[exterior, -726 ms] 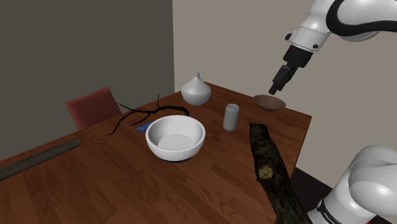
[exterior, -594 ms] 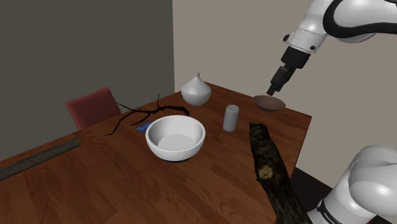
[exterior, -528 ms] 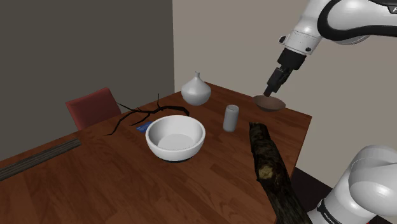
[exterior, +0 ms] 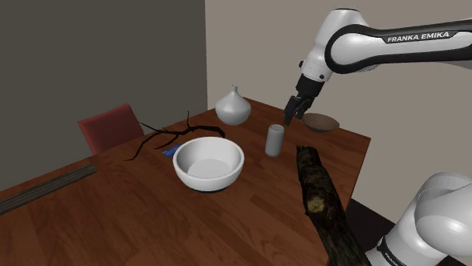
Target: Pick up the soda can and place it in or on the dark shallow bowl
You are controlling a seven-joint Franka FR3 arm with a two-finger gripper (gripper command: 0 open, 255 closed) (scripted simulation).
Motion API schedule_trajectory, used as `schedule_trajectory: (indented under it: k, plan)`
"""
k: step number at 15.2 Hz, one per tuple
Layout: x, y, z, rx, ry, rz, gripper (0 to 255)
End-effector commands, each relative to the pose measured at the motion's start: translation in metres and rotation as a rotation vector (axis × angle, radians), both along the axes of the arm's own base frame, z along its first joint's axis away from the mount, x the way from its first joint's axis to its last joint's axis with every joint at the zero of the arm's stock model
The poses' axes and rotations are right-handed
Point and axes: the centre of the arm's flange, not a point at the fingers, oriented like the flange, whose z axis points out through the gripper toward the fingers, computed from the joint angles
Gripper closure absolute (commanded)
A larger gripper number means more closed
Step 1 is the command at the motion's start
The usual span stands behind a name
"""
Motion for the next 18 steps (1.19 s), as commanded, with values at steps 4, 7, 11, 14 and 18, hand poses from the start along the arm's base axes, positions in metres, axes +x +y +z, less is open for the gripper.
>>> schedule_trajectory:
  k: [4,7,11,14,18]
  plan:
    - [0.037,0.017,-0.036,-0.018,0.011,-0.020,0]
    - [0.040,0.018,-0.052,-0.018,0.011,-0.020,0]
    - [0.043,0.020,-0.070,-0.018,0.011,-0.020,0]
    - [0.043,0.020,-0.070,-0.018,0.011,-0.020,0]
    - [0.043,0.020,-0.070,-0.018,0.011,-0.020,0]
